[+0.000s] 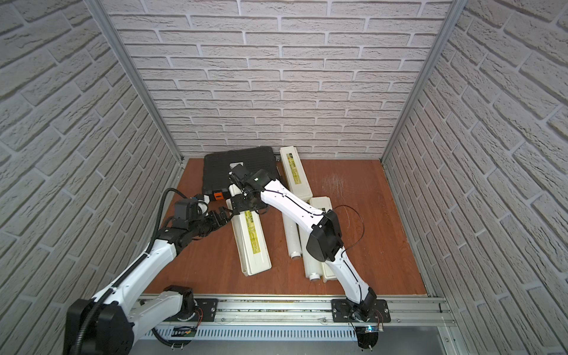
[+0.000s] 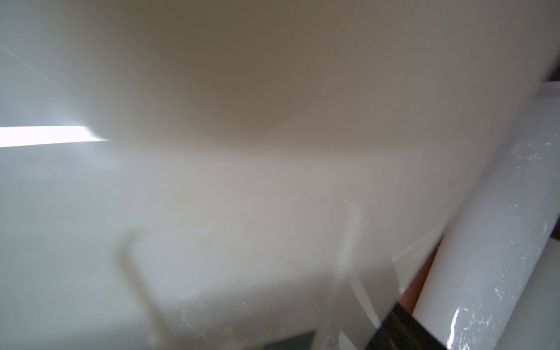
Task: Put plastic wrap rolls into dispensers
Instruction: Pick up the lid from the center of the board.
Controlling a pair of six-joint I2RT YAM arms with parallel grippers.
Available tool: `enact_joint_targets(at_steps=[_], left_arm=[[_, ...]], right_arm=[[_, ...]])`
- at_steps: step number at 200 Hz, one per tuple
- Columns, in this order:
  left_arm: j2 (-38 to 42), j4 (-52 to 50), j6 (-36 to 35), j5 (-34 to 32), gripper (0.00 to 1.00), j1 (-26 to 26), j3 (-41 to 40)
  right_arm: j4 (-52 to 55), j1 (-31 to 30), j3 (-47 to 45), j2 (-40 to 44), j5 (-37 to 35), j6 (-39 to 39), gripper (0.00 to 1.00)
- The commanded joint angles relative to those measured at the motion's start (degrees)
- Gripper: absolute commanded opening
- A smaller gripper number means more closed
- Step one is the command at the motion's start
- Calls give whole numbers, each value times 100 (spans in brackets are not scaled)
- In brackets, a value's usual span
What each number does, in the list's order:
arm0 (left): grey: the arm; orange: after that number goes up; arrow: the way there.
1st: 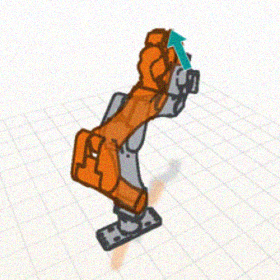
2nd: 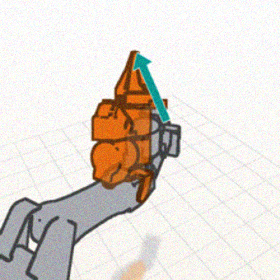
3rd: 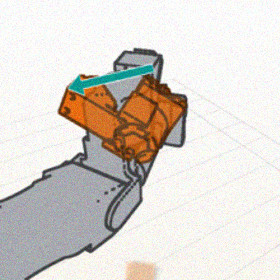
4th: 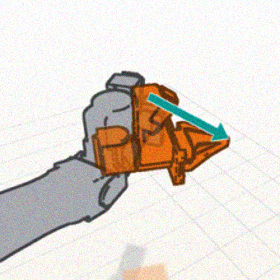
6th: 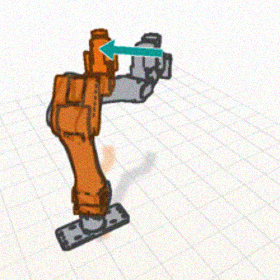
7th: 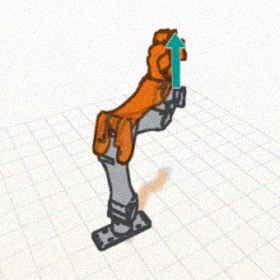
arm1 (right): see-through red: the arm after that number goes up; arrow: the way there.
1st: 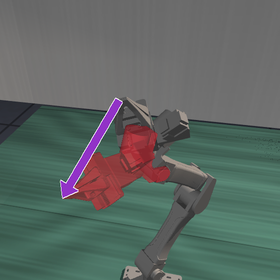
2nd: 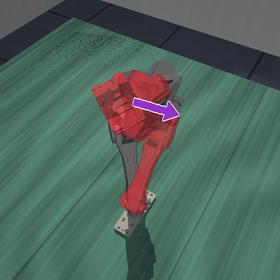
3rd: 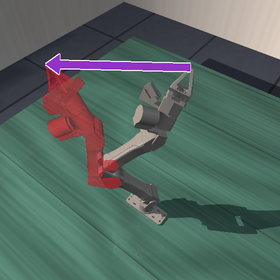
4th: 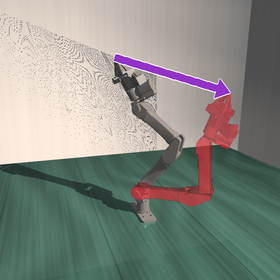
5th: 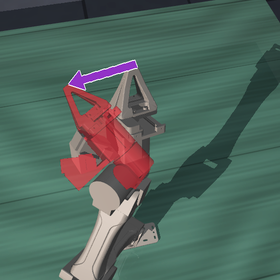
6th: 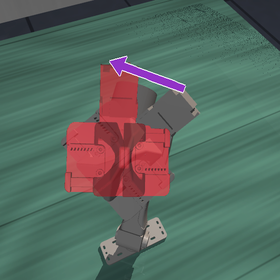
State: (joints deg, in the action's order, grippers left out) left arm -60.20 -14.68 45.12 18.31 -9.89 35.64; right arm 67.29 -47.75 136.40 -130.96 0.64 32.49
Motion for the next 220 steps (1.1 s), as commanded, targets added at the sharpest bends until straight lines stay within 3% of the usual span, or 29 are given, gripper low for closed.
enact_joint_targets(at_steps=[1,42,85,125,220], left_arm=[[-279,9,119,-317,98,35,-213],[-984,217,173,-396,98,426,374],[-1916,390,691,320,98,1164,983],[-2836,179,775,299,98,1199,1772],[-4479,219,1025,210,91,1177,2764]], right_arm=[[-189,-28,194,108,-59,166,65],[-115,2,169,201,-108,125,65],[-266,2,-95,279,-12,185,65],[-369,0,-201,315,2,203,65],[-405,11,-193,336,120,143,65]])
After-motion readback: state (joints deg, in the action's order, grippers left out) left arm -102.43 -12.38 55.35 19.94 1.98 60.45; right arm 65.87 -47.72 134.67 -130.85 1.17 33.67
